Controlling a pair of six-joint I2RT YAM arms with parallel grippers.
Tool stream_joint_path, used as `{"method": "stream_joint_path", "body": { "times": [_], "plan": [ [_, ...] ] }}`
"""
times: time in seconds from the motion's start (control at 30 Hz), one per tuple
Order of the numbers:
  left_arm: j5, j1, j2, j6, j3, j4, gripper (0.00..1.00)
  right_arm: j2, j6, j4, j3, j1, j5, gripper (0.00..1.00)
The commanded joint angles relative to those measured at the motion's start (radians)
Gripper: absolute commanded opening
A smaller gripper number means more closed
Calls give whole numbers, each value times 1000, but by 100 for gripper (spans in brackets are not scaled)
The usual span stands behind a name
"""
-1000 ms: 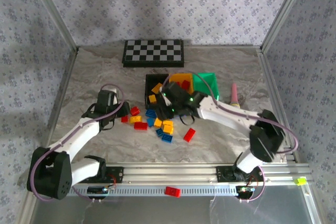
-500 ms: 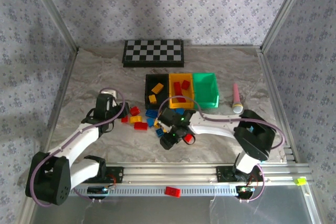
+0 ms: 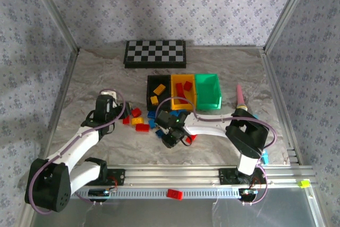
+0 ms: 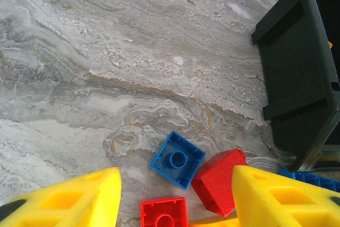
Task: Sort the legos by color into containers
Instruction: Pick up the lego from the bottom-center of the table.
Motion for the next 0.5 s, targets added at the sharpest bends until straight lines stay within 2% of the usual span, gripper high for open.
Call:
{"method": "stream_joint_path", "body": {
  "times": [0.0,0.1,0.2,0.33,0.47],
  "plan": [
    [7,4,7,10,5,24,57,-83,-7,-36,-4,1,17,32],
    [12,4,13,9,7,27,57,-182,-15,-55,-15,-40,16,31],
    [22,3,22,7,9,33,57,-300,-7,-38,-45,-152,-11,32],
    [25,2,24,9,10,27,57,-388,45,-14,-66,-385,22,31],
    [35,2,34,7,11,37,57,-384,112,34,-70,-600,12,31]
  ]
}}
